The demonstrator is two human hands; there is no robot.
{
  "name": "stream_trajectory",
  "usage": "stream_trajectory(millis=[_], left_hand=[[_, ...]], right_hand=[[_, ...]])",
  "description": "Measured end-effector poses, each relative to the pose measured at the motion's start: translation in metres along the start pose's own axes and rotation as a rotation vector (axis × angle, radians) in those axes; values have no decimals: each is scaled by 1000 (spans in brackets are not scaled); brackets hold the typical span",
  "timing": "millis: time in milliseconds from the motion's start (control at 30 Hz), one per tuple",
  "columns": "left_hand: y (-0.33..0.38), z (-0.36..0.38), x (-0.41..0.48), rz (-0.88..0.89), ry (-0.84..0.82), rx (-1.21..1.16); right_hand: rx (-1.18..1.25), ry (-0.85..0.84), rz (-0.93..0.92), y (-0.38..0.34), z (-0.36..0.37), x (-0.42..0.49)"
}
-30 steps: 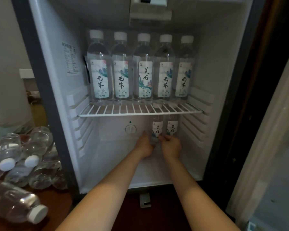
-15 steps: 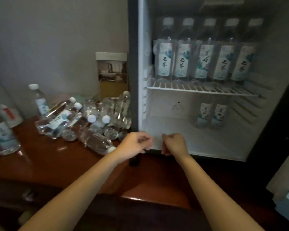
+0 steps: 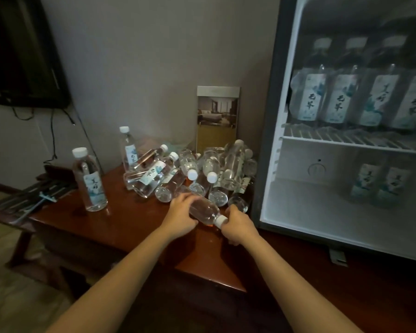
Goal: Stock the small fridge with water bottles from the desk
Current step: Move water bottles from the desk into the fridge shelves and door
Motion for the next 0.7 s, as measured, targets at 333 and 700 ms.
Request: stream_trajectory(millis=[333, 700], left_hand=[[-18, 18, -7, 32, -1, 59], [-14, 14, -7, 96, 251, -240]], right_hand=[[150, -65, -89, -18, 7, 4], [798, -135, 20, -58, -45, -33]])
Point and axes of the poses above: each hand's wrist, its own x-axis towards the middle knuckle, its own z-axis out of the palm, y = z × x, the point moved 3 cm from there along x, towards the middle knuckle, and after that the axes turned 8 degrees about z, right-handed, at the moved point
